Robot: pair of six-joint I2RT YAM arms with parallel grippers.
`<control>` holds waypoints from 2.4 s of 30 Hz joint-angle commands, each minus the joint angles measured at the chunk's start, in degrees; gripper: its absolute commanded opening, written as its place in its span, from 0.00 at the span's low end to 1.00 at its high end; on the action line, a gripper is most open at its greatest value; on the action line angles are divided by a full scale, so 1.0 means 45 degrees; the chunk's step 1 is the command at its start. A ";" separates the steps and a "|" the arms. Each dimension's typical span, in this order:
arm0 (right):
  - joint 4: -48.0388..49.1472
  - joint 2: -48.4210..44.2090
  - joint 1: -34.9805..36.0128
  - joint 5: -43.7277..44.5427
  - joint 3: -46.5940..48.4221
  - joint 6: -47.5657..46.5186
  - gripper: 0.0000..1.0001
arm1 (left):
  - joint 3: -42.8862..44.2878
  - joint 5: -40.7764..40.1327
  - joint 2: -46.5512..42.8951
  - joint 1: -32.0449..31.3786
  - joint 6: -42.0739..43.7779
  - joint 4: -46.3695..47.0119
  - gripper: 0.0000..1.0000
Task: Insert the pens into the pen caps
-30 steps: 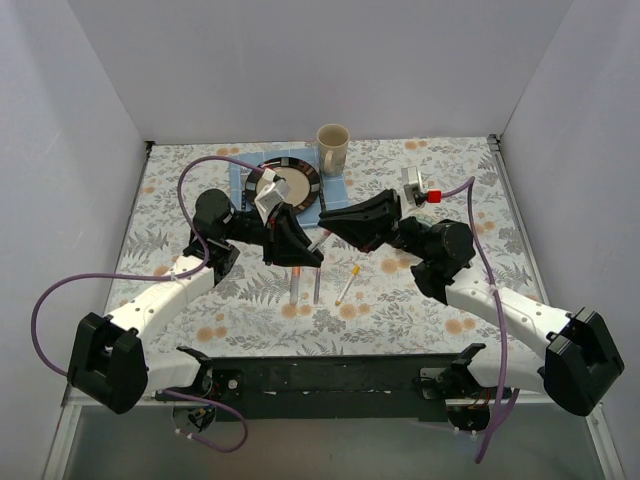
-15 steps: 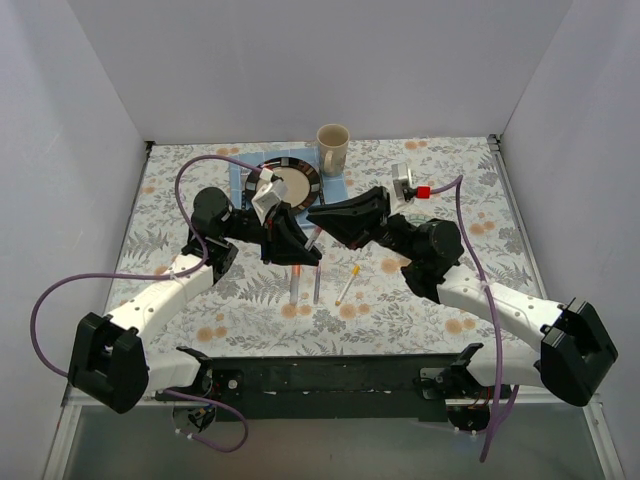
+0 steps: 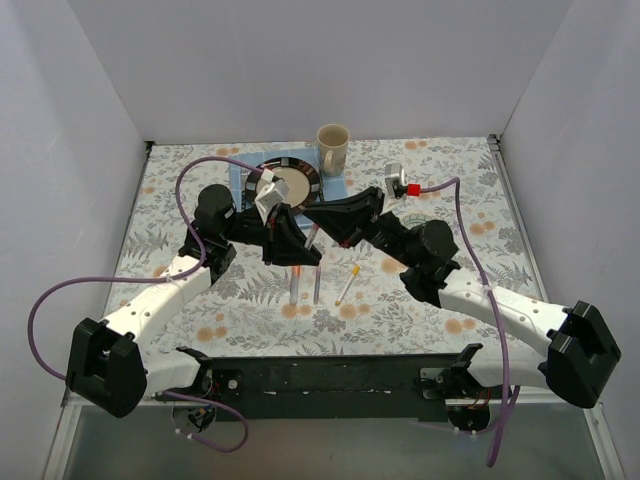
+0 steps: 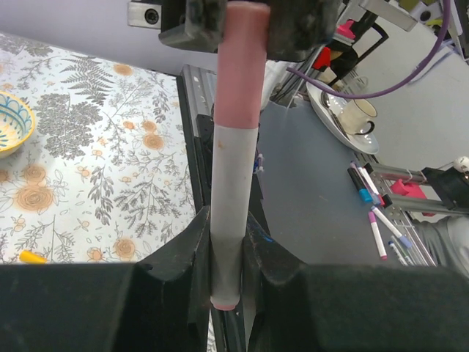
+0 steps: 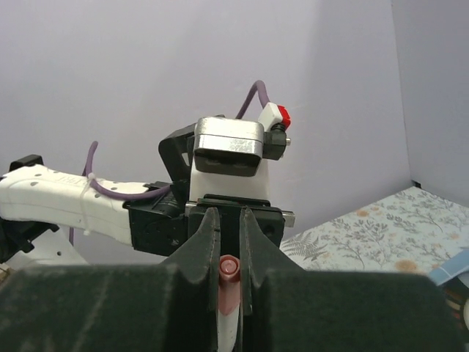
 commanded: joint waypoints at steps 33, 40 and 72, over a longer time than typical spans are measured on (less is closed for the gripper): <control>-1.1843 -0.4935 -0.1090 0.2690 -0.0184 -0.0777 0.89 | -0.4169 -1.4859 0.1415 -0.0110 -0.2368 -0.7958 0.17; -1.2799 -0.4681 -0.1071 0.2943 0.0187 -0.1050 0.90 | -0.3487 -1.5951 -0.0607 -0.0228 -0.2719 -0.9635 0.48; -1.4051 -0.4681 -0.1090 0.6537 0.0617 -0.1323 0.98 | -0.2392 -1.1598 -0.5888 -0.0228 0.1635 -0.4207 0.98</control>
